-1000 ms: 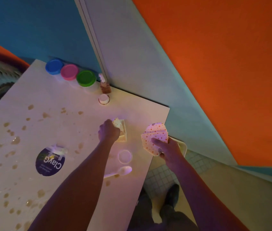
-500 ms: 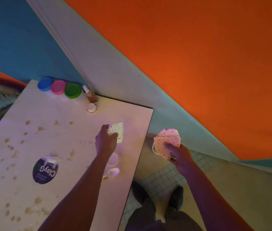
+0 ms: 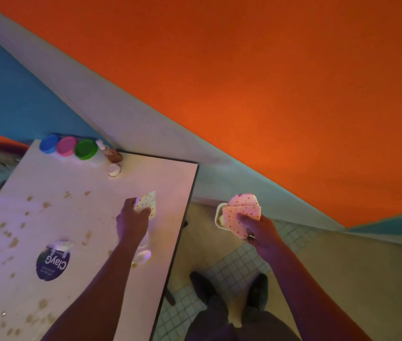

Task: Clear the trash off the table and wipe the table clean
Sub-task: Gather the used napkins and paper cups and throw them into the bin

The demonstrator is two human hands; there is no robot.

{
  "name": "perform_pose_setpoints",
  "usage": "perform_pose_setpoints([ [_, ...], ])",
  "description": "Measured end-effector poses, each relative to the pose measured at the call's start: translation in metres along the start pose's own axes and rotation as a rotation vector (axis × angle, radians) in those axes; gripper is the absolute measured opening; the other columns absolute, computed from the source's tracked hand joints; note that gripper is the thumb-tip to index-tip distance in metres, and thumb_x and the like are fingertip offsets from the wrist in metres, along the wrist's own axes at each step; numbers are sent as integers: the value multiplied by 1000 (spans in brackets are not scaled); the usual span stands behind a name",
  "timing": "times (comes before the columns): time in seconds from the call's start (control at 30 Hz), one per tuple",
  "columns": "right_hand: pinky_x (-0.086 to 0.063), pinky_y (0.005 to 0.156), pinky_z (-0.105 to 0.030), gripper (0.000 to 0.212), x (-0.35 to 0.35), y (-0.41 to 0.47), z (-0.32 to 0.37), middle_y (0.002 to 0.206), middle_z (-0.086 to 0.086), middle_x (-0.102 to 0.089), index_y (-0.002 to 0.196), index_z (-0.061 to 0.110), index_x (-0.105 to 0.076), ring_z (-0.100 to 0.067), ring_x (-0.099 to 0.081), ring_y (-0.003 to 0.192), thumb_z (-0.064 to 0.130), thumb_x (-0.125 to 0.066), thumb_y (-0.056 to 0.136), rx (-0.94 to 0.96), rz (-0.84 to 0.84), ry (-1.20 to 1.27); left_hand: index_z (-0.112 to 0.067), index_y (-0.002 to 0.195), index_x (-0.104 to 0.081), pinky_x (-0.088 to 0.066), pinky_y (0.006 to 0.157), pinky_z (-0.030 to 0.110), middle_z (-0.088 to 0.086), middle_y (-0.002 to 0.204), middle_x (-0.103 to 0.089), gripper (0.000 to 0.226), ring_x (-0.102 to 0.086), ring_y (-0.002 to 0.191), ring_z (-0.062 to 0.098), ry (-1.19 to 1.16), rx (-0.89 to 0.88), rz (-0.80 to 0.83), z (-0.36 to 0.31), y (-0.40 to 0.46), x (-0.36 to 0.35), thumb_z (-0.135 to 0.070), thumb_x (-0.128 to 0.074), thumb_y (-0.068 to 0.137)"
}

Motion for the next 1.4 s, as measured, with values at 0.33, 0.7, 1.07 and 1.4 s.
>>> perform_pose_setpoints([
  [0.33,-52,63,-32,42,58,-7,9,115,-12,-70,122,11,-61,-28,-67,102,12,-76,82,21,-10,54,-11,130,-58,-46,93,47,21,121,-67,47,-58,112,45,68,-28,-26,-29,-27,-13,-21,-73,86],
  [0.7,-53,71,-36,33,122,-10,-3,106,-13,-68,116,8,-62,-24,-65,88,6,-72,85,28,-115,104,-25,122,-61,-56,85,42,10,112,-73,44,-67,100,33,89,-151,199,-85,-79,-120,-29,-74,81],
  [1.07,-56,89,-53,34,166,72,-55,108,-10,-71,106,16,-65,-31,-66,101,11,-82,77,-12,-269,-94,-20,116,-61,-56,73,37,7,105,-74,37,-70,91,30,128,-195,438,-65,-84,-273,-29,-72,82],
  [1.4,-54,65,-36,48,173,230,-117,112,-10,-67,123,9,-58,-30,-65,99,19,-79,81,23,-299,-251,-18,124,-56,-57,80,46,9,116,-66,41,-66,98,30,171,-195,457,26,-15,-417,-36,-66,89],
])
Point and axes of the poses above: each hand's wrist, its own y-axis towards the middle knuckle, its own x-axis out of the back of the hand, z = x × y, the point moved 10 cm from there along y, towards the middle knuckle
